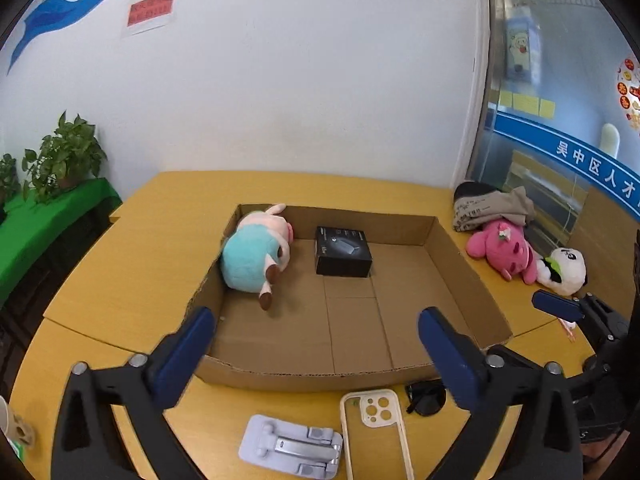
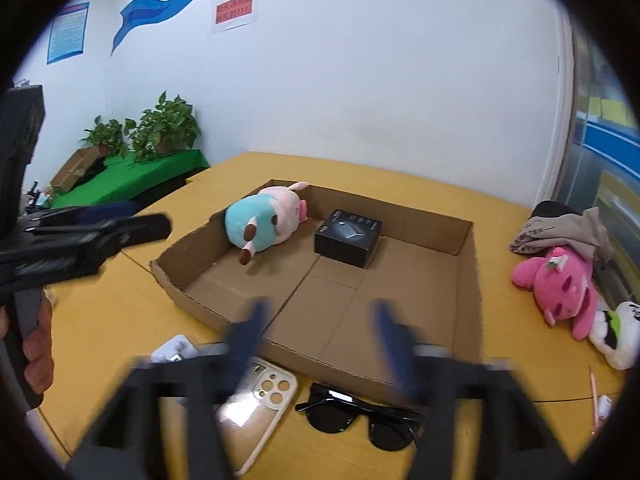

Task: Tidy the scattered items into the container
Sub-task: 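Move the left gripper to the clear phone case and close on its rim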

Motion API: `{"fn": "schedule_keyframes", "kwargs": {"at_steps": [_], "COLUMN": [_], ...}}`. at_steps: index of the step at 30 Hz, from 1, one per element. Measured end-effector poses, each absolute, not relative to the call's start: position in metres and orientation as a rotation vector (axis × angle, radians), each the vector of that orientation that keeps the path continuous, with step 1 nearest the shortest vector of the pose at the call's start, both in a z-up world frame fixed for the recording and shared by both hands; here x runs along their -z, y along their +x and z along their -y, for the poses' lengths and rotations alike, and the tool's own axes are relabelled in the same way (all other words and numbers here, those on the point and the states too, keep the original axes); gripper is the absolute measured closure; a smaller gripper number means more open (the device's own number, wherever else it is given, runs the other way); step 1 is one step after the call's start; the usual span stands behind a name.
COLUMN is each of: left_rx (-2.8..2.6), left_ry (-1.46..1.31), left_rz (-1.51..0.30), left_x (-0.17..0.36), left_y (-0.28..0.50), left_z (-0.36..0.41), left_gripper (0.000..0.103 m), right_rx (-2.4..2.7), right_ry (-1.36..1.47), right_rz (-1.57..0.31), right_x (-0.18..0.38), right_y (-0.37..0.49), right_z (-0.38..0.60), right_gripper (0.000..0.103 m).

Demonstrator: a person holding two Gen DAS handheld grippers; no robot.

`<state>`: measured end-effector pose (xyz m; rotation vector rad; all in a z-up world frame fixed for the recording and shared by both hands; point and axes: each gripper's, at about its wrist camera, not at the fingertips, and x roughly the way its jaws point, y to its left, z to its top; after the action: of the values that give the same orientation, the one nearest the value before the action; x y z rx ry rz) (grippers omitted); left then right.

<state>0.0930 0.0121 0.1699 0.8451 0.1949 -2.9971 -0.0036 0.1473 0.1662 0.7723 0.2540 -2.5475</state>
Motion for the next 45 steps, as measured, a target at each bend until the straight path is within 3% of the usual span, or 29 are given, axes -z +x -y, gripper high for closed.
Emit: {"fn": "schedule_keyframes", "kwargs": {"at_steps": [18,28,36,39,45], "left_rx": [3.001,2.948,2.897,2.874,2.825], "left_ry": [0.983,1.348,1.546,1.587,1.665], "left_rz": [-0.187,-0.186,-0.344,-0.379,-0.373], "left_x": [-0.145,-0.065,-0.024,-0.016,0.000], "left_y": [0.104,0.113,0.119,0.117,0.118], "left_z": [-0.015,-0.029,-0.036,-0.037,-0.039], "left_gripper": [0.000,0.000,0.000,0.001,0.013], "right_rx": [2.502,2.391,2.310,2.289,2.285], "right_ry": [0.890,1.159,1.236,1.256,1.265], "right_rz": [-0.215,-0.128,-0.126,-0.131,-0.217], "right_x": [-0.133,-0.056,-0.028,-0.020,-0.001], "right_y": [0.003,0.000,-0.002,-0.005,-0.004], "right_z": [-0.147,-0.171,-0.159,-0.150,-0.138], "right_gripper": [0.006,0.006,0.006,0.006,0.006]}}
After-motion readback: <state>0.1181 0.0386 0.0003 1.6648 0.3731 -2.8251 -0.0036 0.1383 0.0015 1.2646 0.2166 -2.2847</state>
